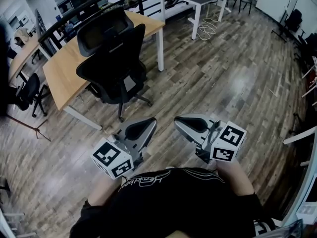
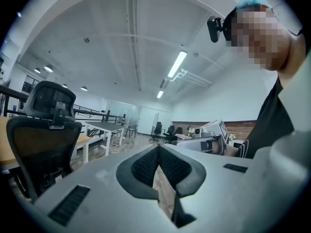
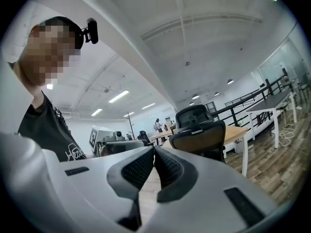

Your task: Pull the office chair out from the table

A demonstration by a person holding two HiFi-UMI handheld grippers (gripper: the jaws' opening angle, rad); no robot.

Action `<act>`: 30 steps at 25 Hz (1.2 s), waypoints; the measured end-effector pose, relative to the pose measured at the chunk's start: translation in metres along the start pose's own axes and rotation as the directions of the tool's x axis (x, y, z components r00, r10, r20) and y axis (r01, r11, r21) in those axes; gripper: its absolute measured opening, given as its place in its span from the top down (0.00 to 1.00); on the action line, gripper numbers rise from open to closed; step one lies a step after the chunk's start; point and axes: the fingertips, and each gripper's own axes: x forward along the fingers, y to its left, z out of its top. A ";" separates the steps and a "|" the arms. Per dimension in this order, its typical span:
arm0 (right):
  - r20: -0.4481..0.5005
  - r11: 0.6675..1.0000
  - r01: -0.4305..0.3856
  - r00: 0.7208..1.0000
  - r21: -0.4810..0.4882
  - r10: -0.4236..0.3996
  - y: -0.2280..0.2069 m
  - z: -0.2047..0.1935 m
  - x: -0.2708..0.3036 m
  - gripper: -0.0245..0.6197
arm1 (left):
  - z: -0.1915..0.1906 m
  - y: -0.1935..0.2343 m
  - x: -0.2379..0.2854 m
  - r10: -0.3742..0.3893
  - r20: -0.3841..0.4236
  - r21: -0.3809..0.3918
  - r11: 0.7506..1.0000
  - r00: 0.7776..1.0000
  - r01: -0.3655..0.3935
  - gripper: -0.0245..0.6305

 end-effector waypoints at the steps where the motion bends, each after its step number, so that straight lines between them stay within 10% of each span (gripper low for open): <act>1: 0.000 1.000 0.000 1.000 -0.004 0.000 -0.006 0.002 -0.003 0.90 | 0.001 0.001 0.006 0.004 0.003 0.006 1.000 1.000 -0.004 0.95; 12: -0.018 1.000 -0.002 1.000 -0.019 0.001 -0.069 0.016 0.019 0.90 | 0.000 0.052 0.044 0.008 -0.008 0.010 1.000 1.000 -0.008 0.95; 30: -0.116 0.994 -0.104 0.988 -0.018 0.101 -0.228 0.068 0.205 0.90 | 0.036 0.300 0.061 0.174 0.032 -0.056 0.983 0.984 -0.172 0.95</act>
